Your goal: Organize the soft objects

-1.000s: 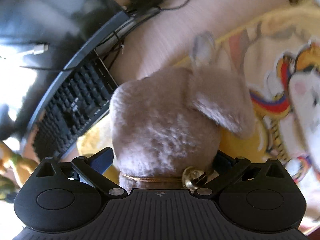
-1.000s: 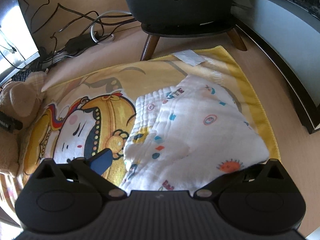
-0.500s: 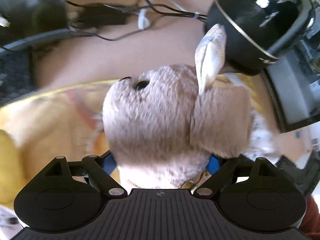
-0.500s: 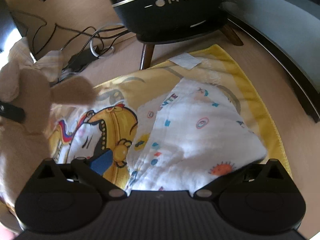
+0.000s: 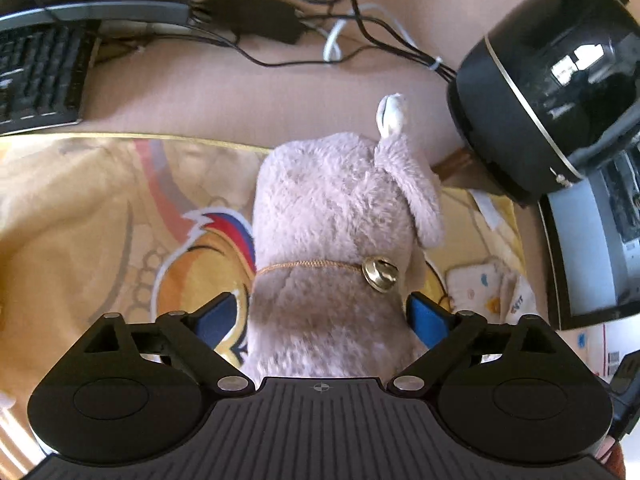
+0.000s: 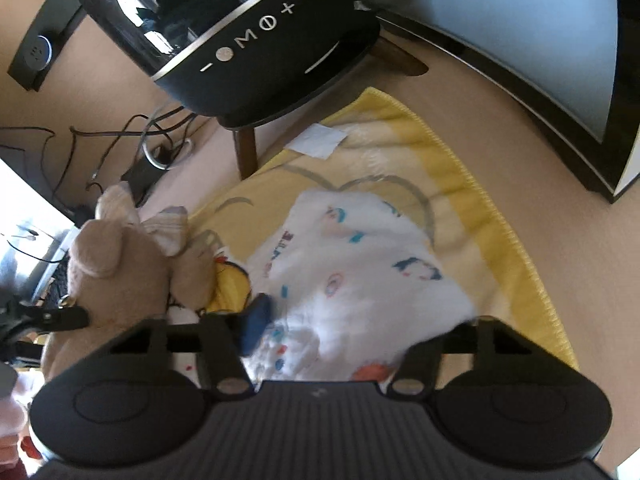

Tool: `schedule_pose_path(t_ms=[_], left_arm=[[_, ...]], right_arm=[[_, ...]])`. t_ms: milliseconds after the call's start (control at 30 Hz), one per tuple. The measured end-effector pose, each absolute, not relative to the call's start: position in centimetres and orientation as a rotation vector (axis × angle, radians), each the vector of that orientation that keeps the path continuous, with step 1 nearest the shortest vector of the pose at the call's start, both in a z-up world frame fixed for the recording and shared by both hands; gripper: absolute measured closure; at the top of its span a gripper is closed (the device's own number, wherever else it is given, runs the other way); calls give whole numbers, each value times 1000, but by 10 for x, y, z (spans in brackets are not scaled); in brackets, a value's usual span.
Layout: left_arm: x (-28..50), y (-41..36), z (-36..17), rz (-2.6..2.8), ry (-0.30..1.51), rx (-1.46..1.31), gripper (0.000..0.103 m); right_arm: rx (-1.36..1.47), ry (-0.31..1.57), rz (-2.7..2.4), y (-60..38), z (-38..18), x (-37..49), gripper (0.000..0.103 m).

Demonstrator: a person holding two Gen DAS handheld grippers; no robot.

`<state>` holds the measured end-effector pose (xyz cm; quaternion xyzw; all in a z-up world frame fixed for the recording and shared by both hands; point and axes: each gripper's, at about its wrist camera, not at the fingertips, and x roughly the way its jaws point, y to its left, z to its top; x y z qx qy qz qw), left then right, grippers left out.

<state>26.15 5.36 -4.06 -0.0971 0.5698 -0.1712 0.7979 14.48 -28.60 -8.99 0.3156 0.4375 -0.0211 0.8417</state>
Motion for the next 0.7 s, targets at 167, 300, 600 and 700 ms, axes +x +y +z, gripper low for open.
schedule_pose_path(t_ms=[167,300,600,700], left_arm=[[254,58,-44,-398,1233,-249,2],[255,61,-50,-456,1254,-262,1],[258,68,-65,-583,1300,-295,0],[260,72,-69,-605,1318,-321,0]], right_arm=[[692,890,29,-285,-96,145,18],[809,878,38,-282,-100,146,0],[753,909,-125,-268,-80,146,8],[760,865,-210,-274,-71,136,8]])
